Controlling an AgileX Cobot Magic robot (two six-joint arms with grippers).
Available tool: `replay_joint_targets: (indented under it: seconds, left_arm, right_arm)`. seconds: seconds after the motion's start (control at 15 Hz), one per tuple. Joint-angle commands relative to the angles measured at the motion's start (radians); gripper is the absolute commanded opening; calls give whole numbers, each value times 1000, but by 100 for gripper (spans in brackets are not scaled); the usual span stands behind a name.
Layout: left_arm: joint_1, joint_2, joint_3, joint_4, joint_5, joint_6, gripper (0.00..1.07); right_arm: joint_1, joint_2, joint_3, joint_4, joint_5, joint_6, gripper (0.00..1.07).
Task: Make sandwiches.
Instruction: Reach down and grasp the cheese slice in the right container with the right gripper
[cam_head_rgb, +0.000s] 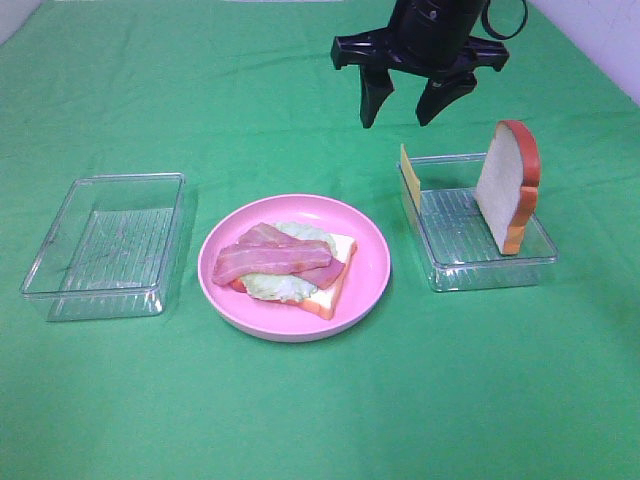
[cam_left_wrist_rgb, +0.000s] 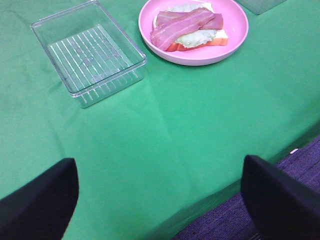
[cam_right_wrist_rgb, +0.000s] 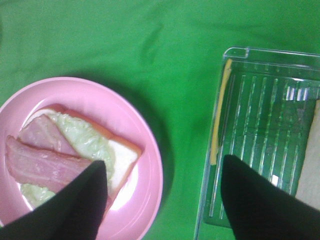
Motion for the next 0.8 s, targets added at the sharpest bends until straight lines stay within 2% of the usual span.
replay_joint_targets:
  seconds: [0.07, 0.47, 0.6, 0.8]
  left_arm:
    - [-3, -6, 2, -4, -8, 2, 83]
    - [-3, -6, 2, -4, -8, 2, 83]
    - [-3, -6, 2, -4, -8, 2, 83]
    - [-3, -6, 2, -4, -8, 2, 83]
  right_arm:
    - [-16, 32, -4, -1, -6, -18, 61]
    - [-15, 126, -5, -40, -33, -19, 59]
    - [-15, 141, -5, -44, -47, -19, 54]
    - [-15, 153, -5, -47, -50, -19, 53]
